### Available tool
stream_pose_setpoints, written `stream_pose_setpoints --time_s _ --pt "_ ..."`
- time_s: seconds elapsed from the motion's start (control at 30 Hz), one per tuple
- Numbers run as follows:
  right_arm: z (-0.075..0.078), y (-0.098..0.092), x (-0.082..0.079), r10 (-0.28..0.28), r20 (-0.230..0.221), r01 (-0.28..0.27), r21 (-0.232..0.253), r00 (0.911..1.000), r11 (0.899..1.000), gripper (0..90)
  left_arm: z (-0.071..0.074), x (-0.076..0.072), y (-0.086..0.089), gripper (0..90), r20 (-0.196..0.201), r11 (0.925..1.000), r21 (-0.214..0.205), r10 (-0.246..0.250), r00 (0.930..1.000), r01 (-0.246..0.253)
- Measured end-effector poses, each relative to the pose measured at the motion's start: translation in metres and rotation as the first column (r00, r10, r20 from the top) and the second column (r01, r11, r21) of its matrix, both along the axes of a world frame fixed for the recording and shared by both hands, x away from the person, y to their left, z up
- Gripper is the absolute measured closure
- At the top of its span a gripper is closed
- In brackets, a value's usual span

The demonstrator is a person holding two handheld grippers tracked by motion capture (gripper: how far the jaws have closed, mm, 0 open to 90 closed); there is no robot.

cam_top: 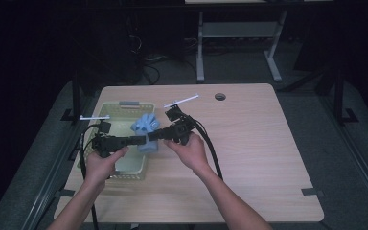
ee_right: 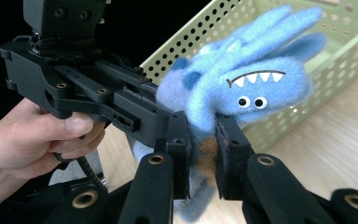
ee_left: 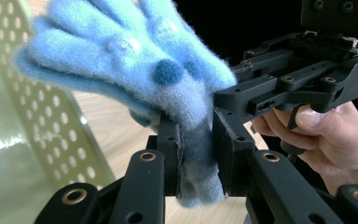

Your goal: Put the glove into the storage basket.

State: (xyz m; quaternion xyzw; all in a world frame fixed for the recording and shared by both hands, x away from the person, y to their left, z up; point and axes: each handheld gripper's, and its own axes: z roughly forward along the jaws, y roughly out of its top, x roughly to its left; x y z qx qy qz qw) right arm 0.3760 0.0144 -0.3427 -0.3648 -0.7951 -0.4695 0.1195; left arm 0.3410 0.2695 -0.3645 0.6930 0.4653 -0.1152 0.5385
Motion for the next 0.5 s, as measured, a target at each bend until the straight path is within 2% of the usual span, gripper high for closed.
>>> stream_pose_setpoints --time_s 0.3,0.5 --pt "-0.004 0.017 0.002 0.01 -0.007 -0.01 0.01 0.9999 1.0 77.8 0.0 0.001 0.017 73.3 -0.007 0.9997 0.022 0.008 0.9999 -0.007" --pt "-0.005 0.027 0.004 0.013 -0.003 -0.013 0.026 0.9999 1.0 77.8 0.0 0.001 0.027 73.2 -0.009 0.9998 0.011 0.016 0.9998 -0.016"
